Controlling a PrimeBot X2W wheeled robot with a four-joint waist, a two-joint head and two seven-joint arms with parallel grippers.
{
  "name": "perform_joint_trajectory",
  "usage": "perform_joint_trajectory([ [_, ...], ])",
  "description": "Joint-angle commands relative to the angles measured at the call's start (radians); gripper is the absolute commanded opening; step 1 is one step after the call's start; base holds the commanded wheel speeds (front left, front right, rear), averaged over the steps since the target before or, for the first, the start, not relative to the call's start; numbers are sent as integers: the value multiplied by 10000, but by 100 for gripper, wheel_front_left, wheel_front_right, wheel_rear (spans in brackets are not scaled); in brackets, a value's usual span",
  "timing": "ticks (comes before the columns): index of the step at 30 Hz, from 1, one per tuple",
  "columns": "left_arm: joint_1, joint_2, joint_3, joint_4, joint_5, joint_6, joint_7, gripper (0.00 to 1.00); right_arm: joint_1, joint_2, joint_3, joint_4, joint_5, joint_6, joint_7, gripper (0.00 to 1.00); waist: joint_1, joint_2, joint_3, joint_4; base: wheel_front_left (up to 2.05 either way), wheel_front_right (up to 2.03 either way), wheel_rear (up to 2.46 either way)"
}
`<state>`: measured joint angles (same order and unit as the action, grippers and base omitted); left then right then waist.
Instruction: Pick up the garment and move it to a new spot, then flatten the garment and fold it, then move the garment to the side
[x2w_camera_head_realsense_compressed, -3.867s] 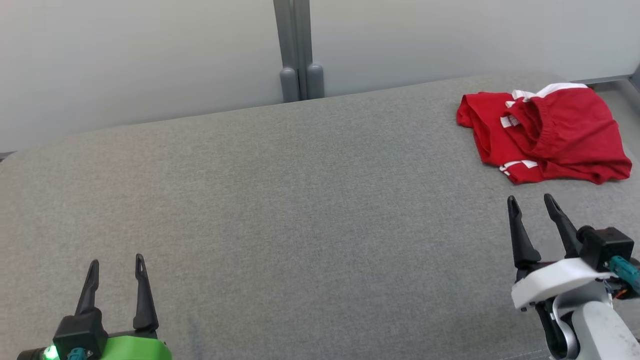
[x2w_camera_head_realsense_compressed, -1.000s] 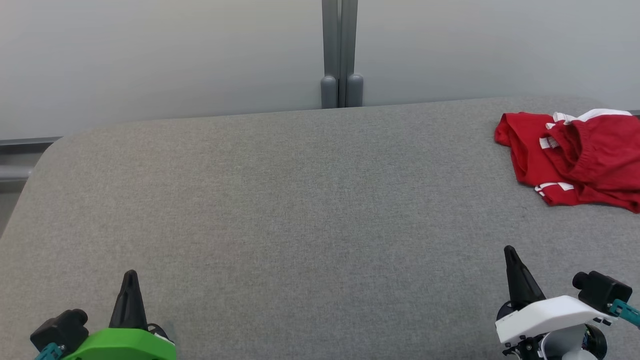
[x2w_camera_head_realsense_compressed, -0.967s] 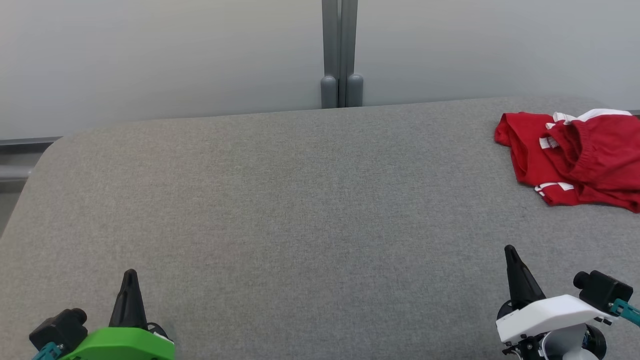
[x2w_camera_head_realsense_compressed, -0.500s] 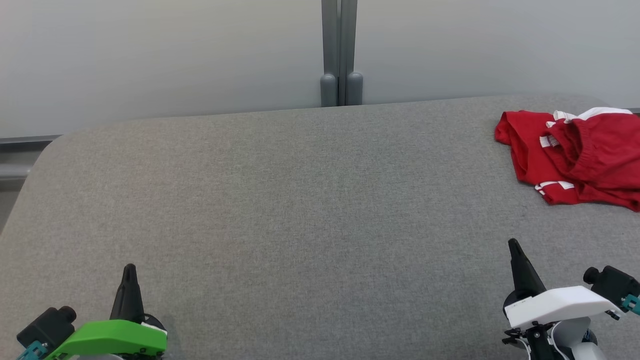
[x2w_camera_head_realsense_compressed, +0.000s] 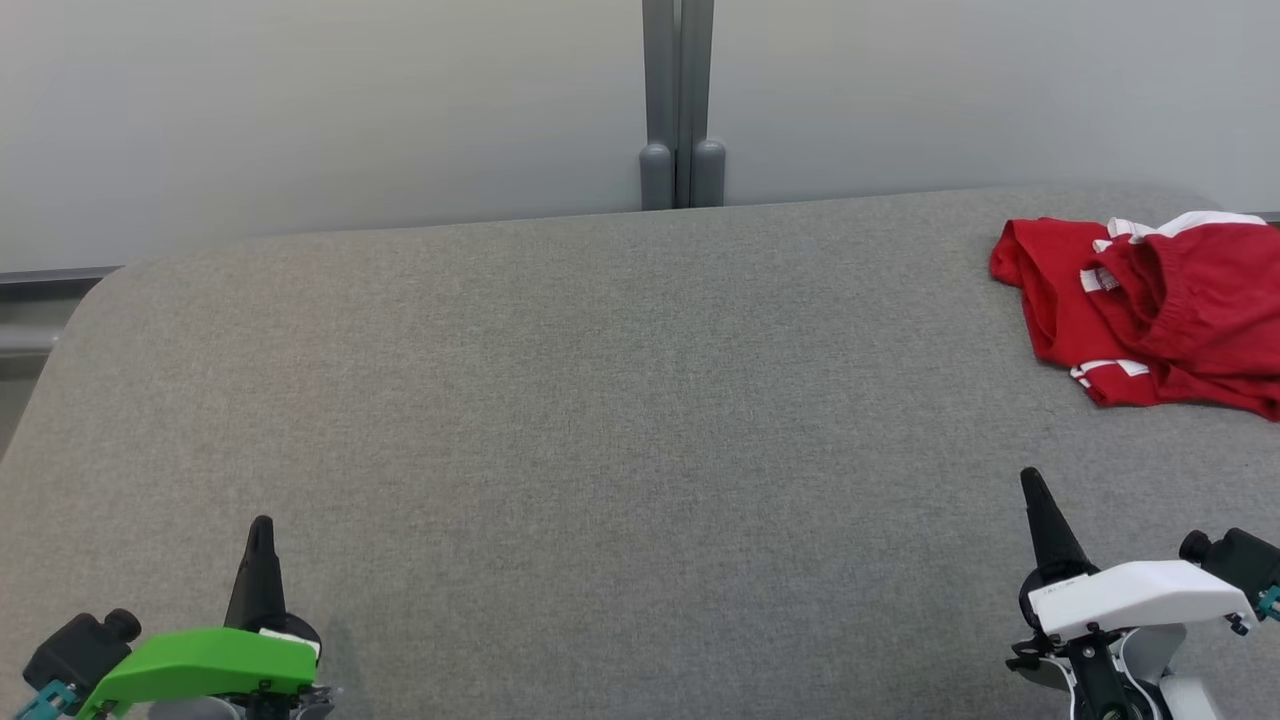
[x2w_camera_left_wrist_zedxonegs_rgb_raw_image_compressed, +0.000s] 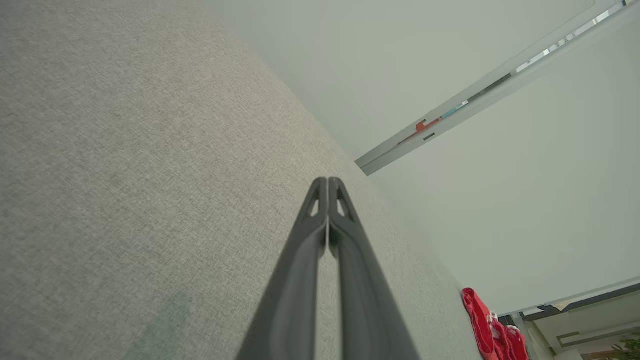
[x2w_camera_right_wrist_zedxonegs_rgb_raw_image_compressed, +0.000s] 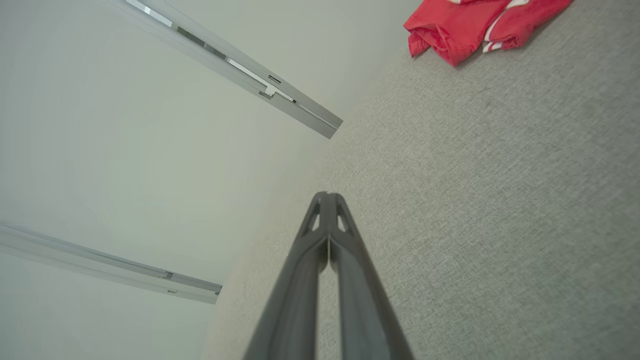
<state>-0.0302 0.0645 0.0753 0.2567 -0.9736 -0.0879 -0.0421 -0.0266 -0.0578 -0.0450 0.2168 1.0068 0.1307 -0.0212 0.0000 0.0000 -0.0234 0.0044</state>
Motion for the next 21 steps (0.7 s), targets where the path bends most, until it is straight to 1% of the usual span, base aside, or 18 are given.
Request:
perform_joint_trajectory([
  [1, -286, 22, 69, -132, -311, -76, 63, 0, -217, -16, -61, -65, 307, 3, 67, 0, 0, 0, 5, -1, 0, 0, 0],
  [21, -503, -35, 192, -137, -2540, -209, 620, 0, -473, 11, -298, 61, 2403, 3, 553, 0, 0, 0, 82, -14, 0, 0, 0],
])
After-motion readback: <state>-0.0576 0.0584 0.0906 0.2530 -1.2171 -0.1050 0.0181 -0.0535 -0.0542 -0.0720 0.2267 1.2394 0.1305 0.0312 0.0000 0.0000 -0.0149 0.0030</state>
